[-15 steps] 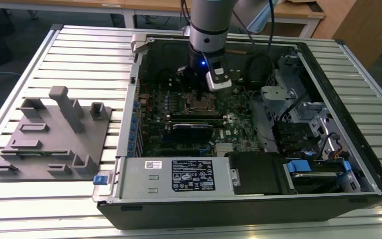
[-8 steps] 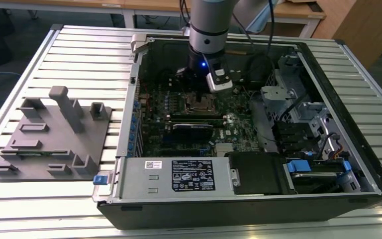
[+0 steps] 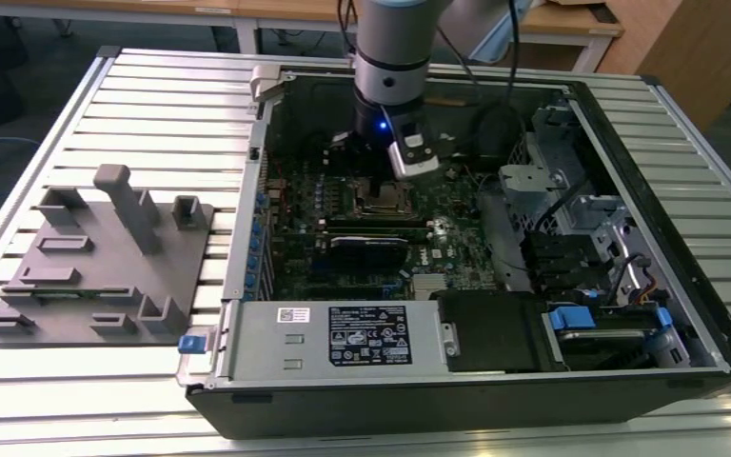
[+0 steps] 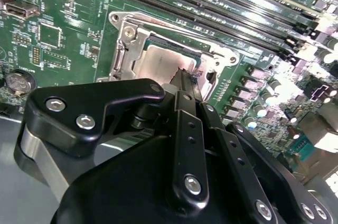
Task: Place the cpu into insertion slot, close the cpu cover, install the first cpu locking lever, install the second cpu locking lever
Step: 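Close the cpu cover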
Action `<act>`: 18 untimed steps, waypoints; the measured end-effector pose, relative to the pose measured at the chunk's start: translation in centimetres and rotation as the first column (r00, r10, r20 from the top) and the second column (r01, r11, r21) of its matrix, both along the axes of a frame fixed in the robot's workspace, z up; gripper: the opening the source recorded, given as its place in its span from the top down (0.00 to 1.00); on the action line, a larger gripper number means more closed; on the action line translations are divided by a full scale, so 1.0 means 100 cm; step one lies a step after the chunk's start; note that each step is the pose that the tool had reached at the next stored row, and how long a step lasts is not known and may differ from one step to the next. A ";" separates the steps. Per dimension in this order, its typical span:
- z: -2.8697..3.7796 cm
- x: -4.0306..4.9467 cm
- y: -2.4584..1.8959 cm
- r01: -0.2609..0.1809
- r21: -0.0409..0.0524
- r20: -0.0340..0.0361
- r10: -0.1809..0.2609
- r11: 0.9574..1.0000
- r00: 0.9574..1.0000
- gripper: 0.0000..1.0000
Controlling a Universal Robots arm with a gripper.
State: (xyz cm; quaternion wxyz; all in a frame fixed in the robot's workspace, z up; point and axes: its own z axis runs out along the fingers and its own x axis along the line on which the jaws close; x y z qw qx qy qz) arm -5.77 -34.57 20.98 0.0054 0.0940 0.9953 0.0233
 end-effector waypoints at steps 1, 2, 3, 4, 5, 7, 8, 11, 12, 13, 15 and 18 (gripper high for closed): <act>-0.0003 -0.0012 0.0000 -0.001 0.000 0.000 0.001 1.000 1.000 0.90; -0.0006 -0.0022 -0.0001 -0.004 0.000 0.001 0.004 1.000 1.000 0.90; -0.0008 -0.0029 -0.0001 -0.006 0.000 0.001 0.006 1.000 1.000 0.90; -0.0012 -0.0032 -0.0001 -0.012 0.000 0.000 0.012 1.000 1.000 0.90; -0.0016 -0.0033 -0.0001 -0.021 0.000 0.000 0.021 1.000 1.000 0.90; -0.0023 -0.0035 -0.0001 -0.043 0.000 0.000 0.043 0.999 0.999 0.90; -0.0027 -0.0038 -0.0001 -0.054 0.000 0.001 0.054 0.999 0.999 0.90; -0.0033 -0.0058 -0.0001 -0.072 0.000 0.000 0.072 0.997 0.997 0.90; -0.0034 -0.0067 -0.0001 -0.075 0.000 0.000 0.075 0.997 0.997 0.90; -0.0035 -0.0074 -0.0001 -0.077 0.000 0.000 0.077 0.997 0.997 0.90; -0.0038 -0.0091 -0.0001 -0.081 0.000 0.000 0.081 0.997 0.997 0.90; -0.0043 -0.0117 -0.0001 -0.087 0.000 0.001 0.087 0.996 0.996 0.90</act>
